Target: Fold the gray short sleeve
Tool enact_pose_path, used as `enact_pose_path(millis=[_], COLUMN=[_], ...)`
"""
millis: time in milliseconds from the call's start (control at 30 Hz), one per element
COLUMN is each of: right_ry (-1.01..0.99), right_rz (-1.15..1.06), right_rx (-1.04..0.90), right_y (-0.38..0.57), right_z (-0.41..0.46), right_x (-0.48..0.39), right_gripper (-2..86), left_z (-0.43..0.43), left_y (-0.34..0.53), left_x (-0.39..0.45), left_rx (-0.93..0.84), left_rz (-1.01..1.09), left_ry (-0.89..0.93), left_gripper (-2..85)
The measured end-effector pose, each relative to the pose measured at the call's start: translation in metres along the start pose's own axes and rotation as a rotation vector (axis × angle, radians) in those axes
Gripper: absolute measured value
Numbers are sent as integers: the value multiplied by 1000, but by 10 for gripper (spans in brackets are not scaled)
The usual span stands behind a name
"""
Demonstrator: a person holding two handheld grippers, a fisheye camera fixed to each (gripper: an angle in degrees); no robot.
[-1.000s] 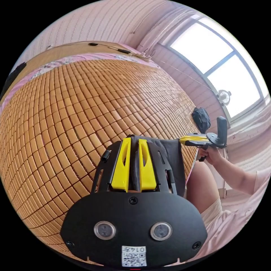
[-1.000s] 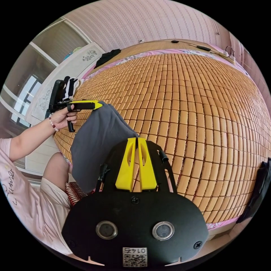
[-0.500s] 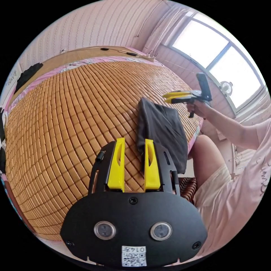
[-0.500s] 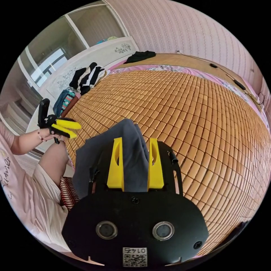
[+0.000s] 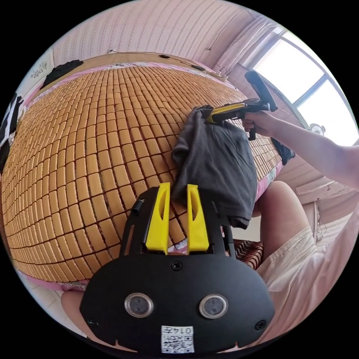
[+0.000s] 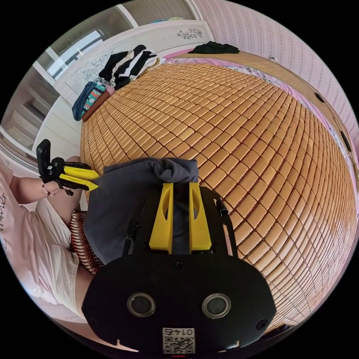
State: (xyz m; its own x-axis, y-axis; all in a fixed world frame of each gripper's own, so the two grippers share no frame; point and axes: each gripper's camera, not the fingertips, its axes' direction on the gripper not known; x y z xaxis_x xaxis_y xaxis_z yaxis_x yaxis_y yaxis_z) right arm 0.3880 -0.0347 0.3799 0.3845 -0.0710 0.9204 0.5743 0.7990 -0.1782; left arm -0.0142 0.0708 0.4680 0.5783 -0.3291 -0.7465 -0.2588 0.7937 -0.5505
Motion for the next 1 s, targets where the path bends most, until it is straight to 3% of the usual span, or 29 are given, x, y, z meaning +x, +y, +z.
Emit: enact_pose_path(millis=[133,533,900,1000], right_ry=[-24,-48,312,435], right_rz=[49,175,359,406], right_rx=[60,642,789,735], right_y=[16,192,357,387], right_z=[-15,-143,-258,-286], right_x=[-1,-58,-112,-97], right_gripper=[40,27,28,30], left_z=[4,-59,-63,-41], left_y=[7,47,13,-17], left_x=[7,104,252,305], left_rx=[-7,223,279,282], left_rz=[7,355,695,756], left_ry=[19,13,307,411], left_gripper=[39,-1,-4,-4])
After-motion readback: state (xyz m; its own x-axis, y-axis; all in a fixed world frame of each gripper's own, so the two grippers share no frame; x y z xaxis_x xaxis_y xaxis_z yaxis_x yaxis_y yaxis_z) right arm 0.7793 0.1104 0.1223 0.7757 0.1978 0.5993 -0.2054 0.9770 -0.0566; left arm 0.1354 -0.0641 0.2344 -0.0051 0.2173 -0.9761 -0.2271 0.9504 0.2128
